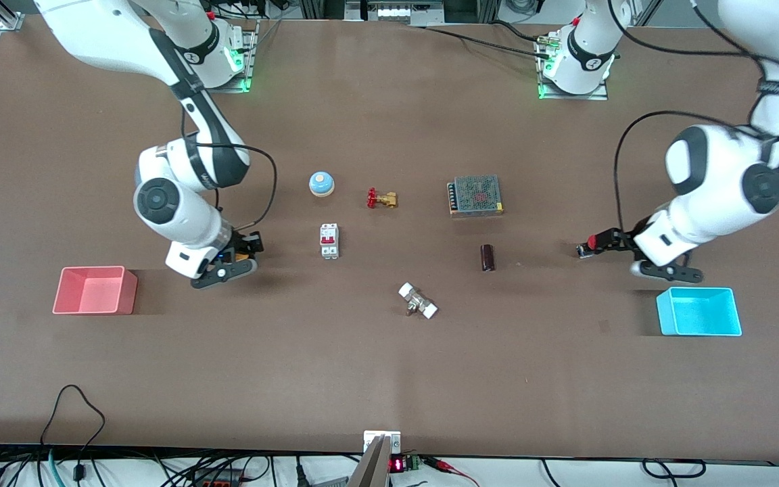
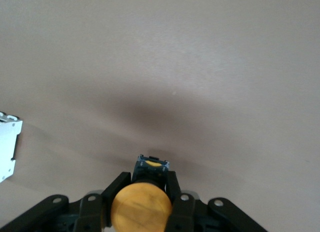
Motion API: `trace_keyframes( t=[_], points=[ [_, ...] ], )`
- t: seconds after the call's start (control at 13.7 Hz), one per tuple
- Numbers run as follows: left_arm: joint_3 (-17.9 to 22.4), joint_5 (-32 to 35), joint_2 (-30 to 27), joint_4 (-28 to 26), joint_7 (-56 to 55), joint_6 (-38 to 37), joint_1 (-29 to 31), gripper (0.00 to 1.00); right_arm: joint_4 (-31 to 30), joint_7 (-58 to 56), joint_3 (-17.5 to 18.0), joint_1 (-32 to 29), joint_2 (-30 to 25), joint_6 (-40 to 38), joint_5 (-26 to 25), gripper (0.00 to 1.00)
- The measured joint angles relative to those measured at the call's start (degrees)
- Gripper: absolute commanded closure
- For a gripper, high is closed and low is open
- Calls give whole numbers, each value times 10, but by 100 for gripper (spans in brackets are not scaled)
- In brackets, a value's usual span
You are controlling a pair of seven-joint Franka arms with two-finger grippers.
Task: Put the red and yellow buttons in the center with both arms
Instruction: 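Set the red button on the table with the left gripper and release, then lower the yellow button onto the table with the right gripper and release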
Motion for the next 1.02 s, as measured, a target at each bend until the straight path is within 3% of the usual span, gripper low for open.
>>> trace_keyframes(
  t=[0.15,0.36,0.58,0.66,0.8,0.88,1.02],
  points=[
    [61,0,0,53,-9,-47,-42,0,-1,1,0,3,11,10,0,67],
    [86,0,0,89,-41,-81,-53,0,-1,1,-1,3,17,19,0,63],
    [90,0,-8,154,-51,-149,-53,0,-1,1,-1,3,22,22,0,47],
    [92,0,-11,185,-51,-180,-53,0,-1,1,-1,3,23,22,0,37],
    [94,0,-18,239,-54,-231,-53,0,-1,1,-1,3,25,22,0,6],
    [95,0,-21,252,-57,-242,-52,0,-1,1,-1,3,25,23,0,0],
    [96,0,-30,262,-82,-257,-52,0,1,2,-1,2,24,26,0,0]
  ],
)
